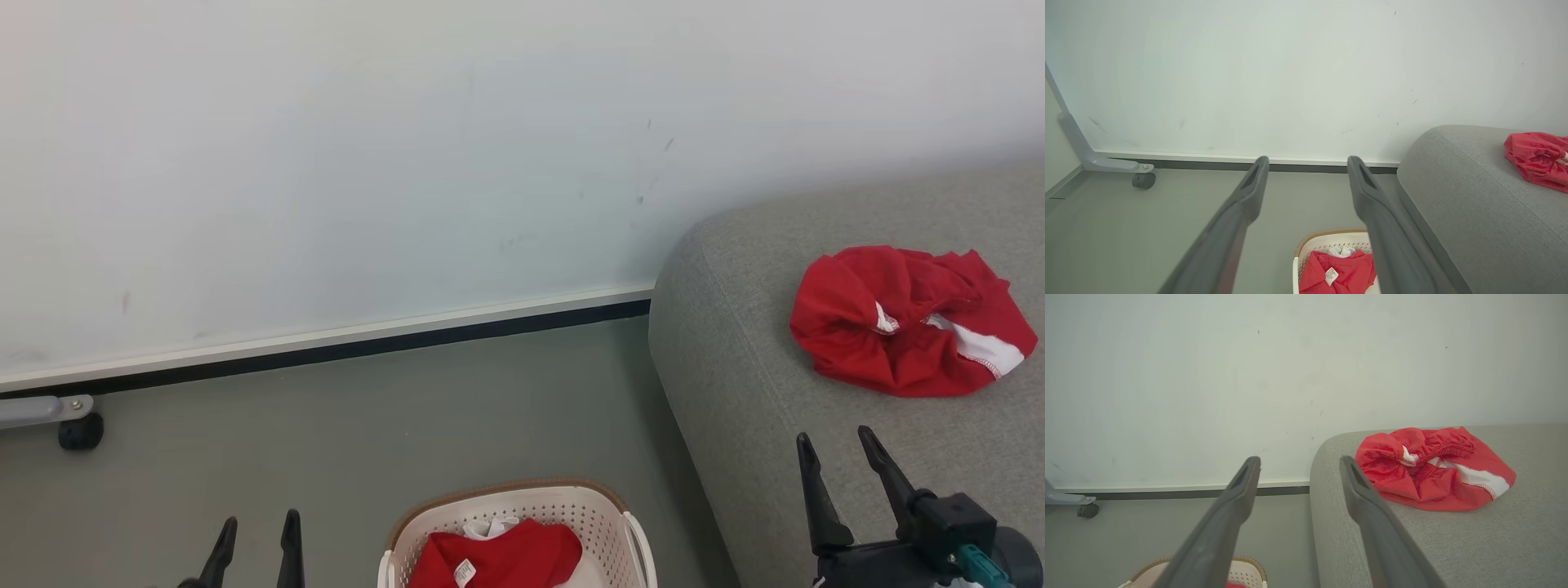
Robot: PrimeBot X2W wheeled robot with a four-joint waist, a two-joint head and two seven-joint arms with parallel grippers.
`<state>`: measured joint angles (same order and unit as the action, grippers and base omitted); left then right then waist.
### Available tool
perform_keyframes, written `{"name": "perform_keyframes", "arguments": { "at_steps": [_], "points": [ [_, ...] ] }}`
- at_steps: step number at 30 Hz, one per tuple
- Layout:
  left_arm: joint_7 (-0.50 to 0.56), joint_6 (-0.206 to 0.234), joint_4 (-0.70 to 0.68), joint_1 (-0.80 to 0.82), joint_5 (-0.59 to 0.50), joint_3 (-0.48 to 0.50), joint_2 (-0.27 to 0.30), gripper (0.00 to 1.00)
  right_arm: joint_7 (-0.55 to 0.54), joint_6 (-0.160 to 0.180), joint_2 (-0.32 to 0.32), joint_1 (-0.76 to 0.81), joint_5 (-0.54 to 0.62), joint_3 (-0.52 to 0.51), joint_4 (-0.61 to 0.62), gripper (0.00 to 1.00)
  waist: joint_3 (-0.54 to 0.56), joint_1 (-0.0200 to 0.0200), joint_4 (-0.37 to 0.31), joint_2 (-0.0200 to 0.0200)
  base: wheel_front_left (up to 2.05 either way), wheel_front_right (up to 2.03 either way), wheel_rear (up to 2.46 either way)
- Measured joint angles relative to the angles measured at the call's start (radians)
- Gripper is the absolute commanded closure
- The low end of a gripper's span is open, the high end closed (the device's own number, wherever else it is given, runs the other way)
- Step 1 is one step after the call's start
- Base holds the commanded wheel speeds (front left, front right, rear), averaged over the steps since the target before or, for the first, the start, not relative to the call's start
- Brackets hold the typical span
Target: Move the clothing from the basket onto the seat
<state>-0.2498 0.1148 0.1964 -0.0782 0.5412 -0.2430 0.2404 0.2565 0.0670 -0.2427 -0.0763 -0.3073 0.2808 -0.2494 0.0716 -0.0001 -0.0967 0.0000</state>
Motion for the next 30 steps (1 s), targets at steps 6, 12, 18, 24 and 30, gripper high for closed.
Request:
{"name": "perform_keyframes", "arguments": {
  "at_steps": [6, 12, 18, 24, 30],
  "points": [
    [0.0, 0.001, -0.024, -0.04, -0.015, 0.026, -0.007, 0.0, 0.0, 0.014, 0.001, 0.055, 0.0, -0.021, 0.056, 0.0, 0.001, 0.0, -0.001, -0.0001, 0.0, 0.0, 0.0],
    [0.0, 0.006, -0.047, -0.054, -0.043, 0.051, -0.009, 0.0, 0.0, 0.021, 0.001, 0.086, 0.0, -0.031, 0.096, 0.0, -0.001, 0.0001, -0.001, 0.0, 0.0, 0.0, 0.0],
    [0.0, 0.008, -0.058, -0.06, -0.052, 0.069, -0.014, 0.0, 0.0, 0.022, 0.005, 0.089, 0.0, -0.031, 0.124, 0.0, -0.006, 0.0002, -0.002, 0.0, 0.0, 0.0, 0.0],
    [0.0, 0.008, -0.067, -0.07, -0.06, 0.073, -0.023, 0.0, 0.0, 0.029, 0.006, 0.092, 0.0, -0.039, 0.14, 0.0, -0.013, 0.0002, -0.002, 0.0, 0.0, 0.0, 0.0],
    [0.0, 0.008, -0.075, -0.071, -0.069, 0.08, -0.028, 0.0, 0.0, 0.03, 0.006, 0.096, 0.0, -0.046, 0.151, 0.0, -0.02, 0.0001, -0.001, 0.0, 0.0, 0.0, 0.0]
  ]
}}
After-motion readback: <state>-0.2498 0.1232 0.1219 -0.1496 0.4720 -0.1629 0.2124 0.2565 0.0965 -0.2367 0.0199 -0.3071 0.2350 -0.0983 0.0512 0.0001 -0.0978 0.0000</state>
